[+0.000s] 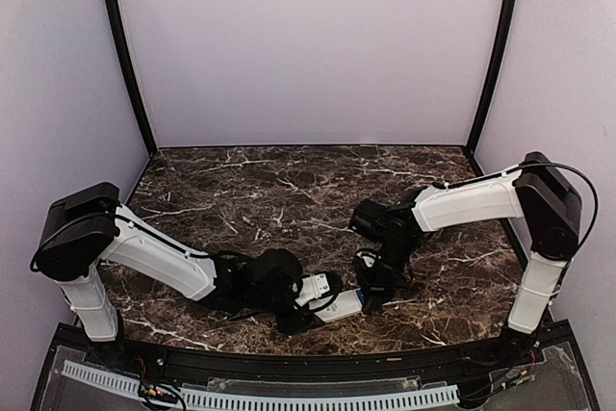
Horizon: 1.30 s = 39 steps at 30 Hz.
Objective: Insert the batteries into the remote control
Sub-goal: Load the battery into the battery compartment.
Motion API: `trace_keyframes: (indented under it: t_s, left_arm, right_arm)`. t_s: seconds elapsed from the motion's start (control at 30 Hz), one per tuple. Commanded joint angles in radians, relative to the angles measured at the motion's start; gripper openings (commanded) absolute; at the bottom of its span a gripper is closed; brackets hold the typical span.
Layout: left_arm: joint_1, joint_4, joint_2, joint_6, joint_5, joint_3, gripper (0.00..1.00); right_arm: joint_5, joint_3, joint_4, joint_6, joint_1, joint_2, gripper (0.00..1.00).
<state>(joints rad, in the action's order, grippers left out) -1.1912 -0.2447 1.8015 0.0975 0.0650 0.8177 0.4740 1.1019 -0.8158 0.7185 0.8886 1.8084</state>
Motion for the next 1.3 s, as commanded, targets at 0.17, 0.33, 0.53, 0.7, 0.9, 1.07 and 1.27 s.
trace_keyframes:
  t_s: [0.17,0.33,0.53,0.7,0.9,1.07,1.27]
  left_arm:
    - [0.007,0.15,0.028,0.017,-0.026,-0.038,0.27]
    - [0.007,0.148,0.027,0.018,-0.025,-0.038,0.27]
    - [0.007,0.146,0.029,0.022,-0.025,-0.039,0.27]
    - [0.007,0.147,0.027,0.022,-0.029,-0.04,0.27]
    - [0.008,0.145,0.027,0.022,-0.028,-0.041,0.27]
    - [0.007,0.145,0.028,0.024,-0.031,-0.041,0.27]
    - [0.007,0.146,0.029,0.025,-0.031,-0.041,0.27]
  right_arm:
    - [-0.005,0.051,0.047,-0.089,-0.022,0.089,0.0]
    - [-0.008,0.057,0.043,-0.13,-0.047,0.105,0.0]
    - [-0.022,0.048,0.071,-0.172,-0.066,0.152,0.0]
    - [-0.055,0.049,0.073,-0.171,-0.066,0.167,0.0]
    - [-0.084,0.046,0.034,-0.177,-0.064,0.127,0.0]
    - [-0.065,0.051,0.01,-0.19,-0.053,0.073,0.0]
    - [-0.043,0.063,-0.051,-0.201,-0.037,-0.008,0.0]
